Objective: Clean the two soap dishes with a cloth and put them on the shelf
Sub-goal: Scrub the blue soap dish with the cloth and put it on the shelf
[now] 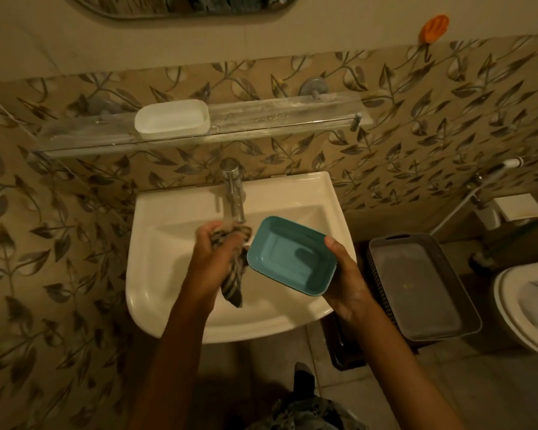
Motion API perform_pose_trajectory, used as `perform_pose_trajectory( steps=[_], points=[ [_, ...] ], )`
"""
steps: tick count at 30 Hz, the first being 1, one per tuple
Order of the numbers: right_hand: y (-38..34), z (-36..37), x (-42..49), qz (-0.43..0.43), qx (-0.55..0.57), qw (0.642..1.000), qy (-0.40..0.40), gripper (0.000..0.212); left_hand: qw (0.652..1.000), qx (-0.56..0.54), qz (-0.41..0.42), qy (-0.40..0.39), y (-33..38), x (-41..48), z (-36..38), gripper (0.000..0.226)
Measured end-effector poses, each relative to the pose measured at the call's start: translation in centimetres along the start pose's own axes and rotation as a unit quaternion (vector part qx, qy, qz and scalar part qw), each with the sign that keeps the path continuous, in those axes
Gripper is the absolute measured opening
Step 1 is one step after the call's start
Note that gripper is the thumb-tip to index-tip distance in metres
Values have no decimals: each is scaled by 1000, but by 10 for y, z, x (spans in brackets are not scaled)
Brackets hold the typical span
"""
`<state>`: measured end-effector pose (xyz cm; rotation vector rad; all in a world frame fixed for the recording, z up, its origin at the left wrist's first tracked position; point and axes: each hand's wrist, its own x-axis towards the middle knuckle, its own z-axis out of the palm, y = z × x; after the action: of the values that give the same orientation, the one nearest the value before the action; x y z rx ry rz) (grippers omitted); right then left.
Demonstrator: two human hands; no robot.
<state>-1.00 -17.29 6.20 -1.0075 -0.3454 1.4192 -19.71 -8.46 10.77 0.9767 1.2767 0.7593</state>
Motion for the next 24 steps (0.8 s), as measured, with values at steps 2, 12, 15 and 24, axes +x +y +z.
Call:
perform_pose_trajectory(
  steps=[2,12,15,24],
  points=[
    [2,2,1,-8,-33,999,31,65,988,67,92,105,10,-7,-2,53],
    [18,26,-11,-59,-114,990,62,65,876,421,199,129,-21,-20,76,33],
    [17,26,-13,-52,-123,990,51,61,892,381,228,84,-24,-15,74,18],
    [10,20,-19,-49,-102,986,118,60,769,502,359,-165,-26,-8,70,36]
  ],
)
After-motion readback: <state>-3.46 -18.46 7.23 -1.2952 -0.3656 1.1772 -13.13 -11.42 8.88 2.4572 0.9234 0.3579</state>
